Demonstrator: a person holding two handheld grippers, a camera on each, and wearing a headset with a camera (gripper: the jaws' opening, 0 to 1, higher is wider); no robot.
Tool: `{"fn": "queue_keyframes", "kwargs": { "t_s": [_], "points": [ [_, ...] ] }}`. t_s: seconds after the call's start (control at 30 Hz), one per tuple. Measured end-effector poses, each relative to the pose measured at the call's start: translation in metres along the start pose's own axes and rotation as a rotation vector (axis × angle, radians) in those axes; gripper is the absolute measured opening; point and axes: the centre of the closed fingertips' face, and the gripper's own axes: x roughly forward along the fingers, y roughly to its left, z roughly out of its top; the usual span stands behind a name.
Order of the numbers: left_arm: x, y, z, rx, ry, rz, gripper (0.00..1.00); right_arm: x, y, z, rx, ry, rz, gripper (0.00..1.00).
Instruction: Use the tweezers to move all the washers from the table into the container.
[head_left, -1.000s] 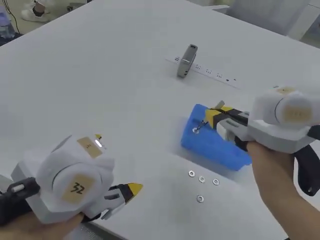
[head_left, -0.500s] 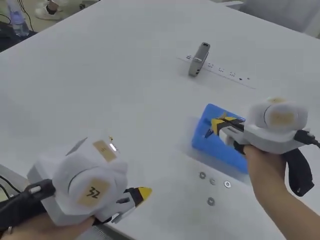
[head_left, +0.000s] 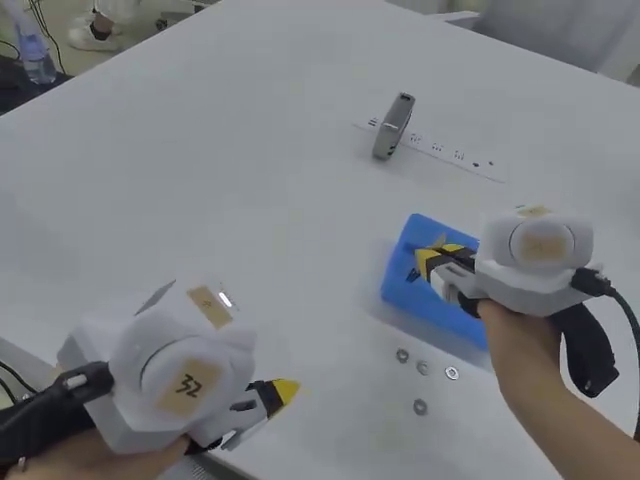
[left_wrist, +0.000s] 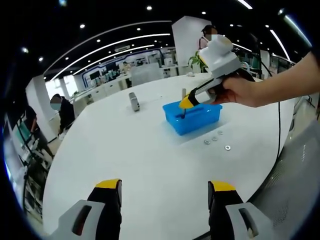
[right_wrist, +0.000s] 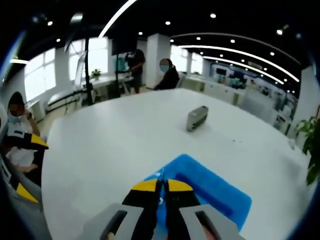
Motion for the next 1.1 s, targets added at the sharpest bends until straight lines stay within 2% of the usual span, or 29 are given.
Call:
{"fn": "queue_keyframes", "kwargs": {
  "t_s": [0.17, 0.27, 0.4, 0.53, 0.7, 0.77, 0.93, 1.1],
  "points": [
    [0.0, 0.0, 0.0, 0.005, 0.0, 0.003, 0.71, -0.02, 0.0, 0.018, 0.037, -0.063, -0.005, 0.01],
    [0.0, 0.0, 0.001, 0.006, -0.005, 0.001, 0.71, -0.038, 0.002, 0.024, 0.063, -0.097, -0.002, 0.01],
    [0.0, -0.002, 0.0, 0.012, -0.002, -0.005, 0.7, -0.061, 0.008, 0.027, 0.128, -0.143, 0.008, 0.01],
    [0.0, -0.002, 0.001, 0.017, -0.003, -0.006, 0.7, -0.078, 0.016, 0.023, 0.15, -0.163, 0.009, 0.01],
    [0.0, -0.002, 0.001, 0.016, -0.007, -0.007, 0.7, -0.087, 0.029, 0.007, 0.136, -0.145, 0.005, 0.01],
    [0.0, -0.002, 0.001, 0.02, -0.007, -0.004, 0.7, -0.087, 0.033, -0.005, 0.141, -0.121, 0.01, 0.01],
    [0.0, -0.002, 0.0, 0.017, -0.003, -0.006, 0.7, -0.074, 0.036, -0.032, 0.144, -0.058, 0.024, 0.01],
    [0.001, -0.001, 0.0, 0.017, 0.001, -0.002, 0.7, -0.069, 0.037, -0.041, 0.156, -0.033, 0.029, 0.01]
  ]
}}
